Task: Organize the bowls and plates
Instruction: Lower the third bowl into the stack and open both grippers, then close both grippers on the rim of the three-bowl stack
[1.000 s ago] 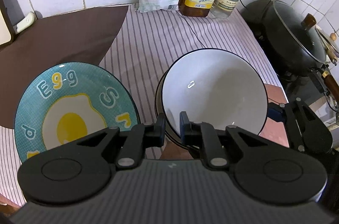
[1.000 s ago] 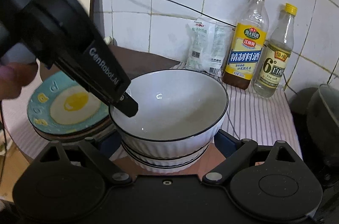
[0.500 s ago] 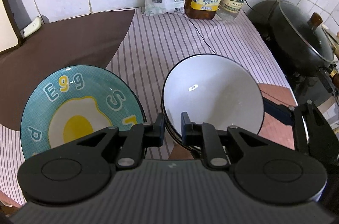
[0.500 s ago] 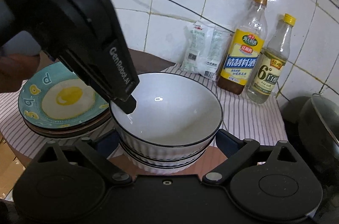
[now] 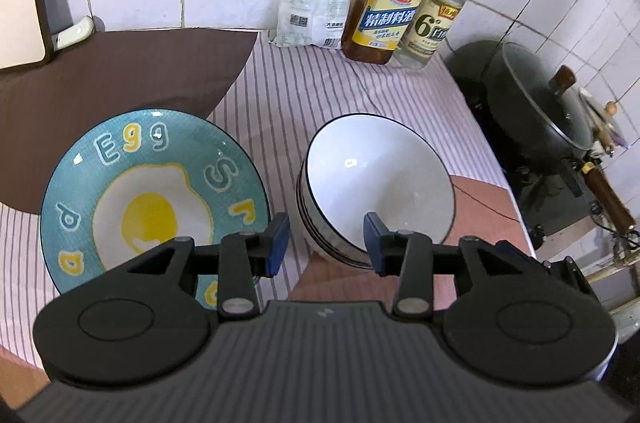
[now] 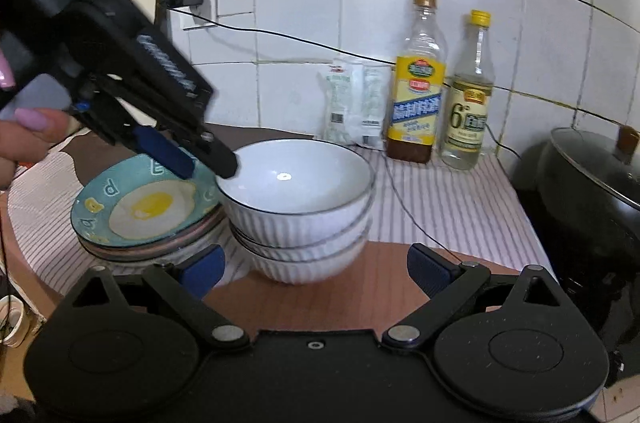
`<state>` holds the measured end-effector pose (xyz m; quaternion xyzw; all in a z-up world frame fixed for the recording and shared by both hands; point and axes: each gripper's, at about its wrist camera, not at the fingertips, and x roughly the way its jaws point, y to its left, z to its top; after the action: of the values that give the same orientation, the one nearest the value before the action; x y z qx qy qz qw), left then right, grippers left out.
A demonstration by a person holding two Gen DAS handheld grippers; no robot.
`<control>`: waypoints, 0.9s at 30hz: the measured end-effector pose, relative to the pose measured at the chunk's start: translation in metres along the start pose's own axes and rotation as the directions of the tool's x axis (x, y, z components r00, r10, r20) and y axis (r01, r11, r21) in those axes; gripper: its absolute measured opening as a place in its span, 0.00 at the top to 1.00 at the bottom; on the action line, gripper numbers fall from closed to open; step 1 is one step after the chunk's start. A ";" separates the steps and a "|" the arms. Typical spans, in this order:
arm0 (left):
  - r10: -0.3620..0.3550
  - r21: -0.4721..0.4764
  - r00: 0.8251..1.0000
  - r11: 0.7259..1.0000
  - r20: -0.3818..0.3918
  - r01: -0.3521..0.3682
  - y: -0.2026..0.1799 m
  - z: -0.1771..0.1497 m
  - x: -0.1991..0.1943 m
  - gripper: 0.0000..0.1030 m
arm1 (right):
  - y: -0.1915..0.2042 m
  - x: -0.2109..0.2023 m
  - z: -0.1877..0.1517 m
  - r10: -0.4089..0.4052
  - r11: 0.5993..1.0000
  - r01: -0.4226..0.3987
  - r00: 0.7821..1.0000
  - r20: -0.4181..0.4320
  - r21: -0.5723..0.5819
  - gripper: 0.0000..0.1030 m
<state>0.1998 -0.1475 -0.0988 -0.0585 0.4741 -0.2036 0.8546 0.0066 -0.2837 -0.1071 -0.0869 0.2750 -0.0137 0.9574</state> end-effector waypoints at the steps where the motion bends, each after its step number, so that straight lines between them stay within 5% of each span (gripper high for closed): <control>1: -0.010 -0.001 1.000 1.000 0.006 0.010 0.000 -0.002 -0.002 0.60 | -0.003 -0.002 -0.001 0.004 1.000 -0.004 1.000 0.000 0.002 0.03; 7: -0.080 -0.094 0.996 0.992 0.036 0.083 0.012 -0.019 0.001 0.56 | -0.013 0.002 -0.010 0.050 0.999 -0.050 0.999 -0.022 -0.019 0.03; 13: -0.219 -0.310 0.976 0.927 0.004 0.210 0.040 -0.023 0.024 0.55 | -0.012 0.030 -0.021 0.058 0.991 -0.064 0.997 -0.056 -0.114 0.03; 19: -0.213 -0.370 0.976 0.912 -0.050 0.180 0.044 -0.018 0.044 0.55 | -0.014 0.065 -0.024 0.090 0.989 -0.096 0.994 -0.056 -0.112 0.03; 27: -0.150 -0.354 0.983 0.930 -0.108 0.103 0.034 -0.007 0.068 0.54 | -0.009 0.093 -0.022 0.135 0.982 -0.137 0.991 -0.023 -0.131 0.03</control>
<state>0.2359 -0.1435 -0.1661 -0.2248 0.5536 -0.1749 0.7826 0.0738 -0.3026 -0.1726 -0.1311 0.2872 0.0696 0.9463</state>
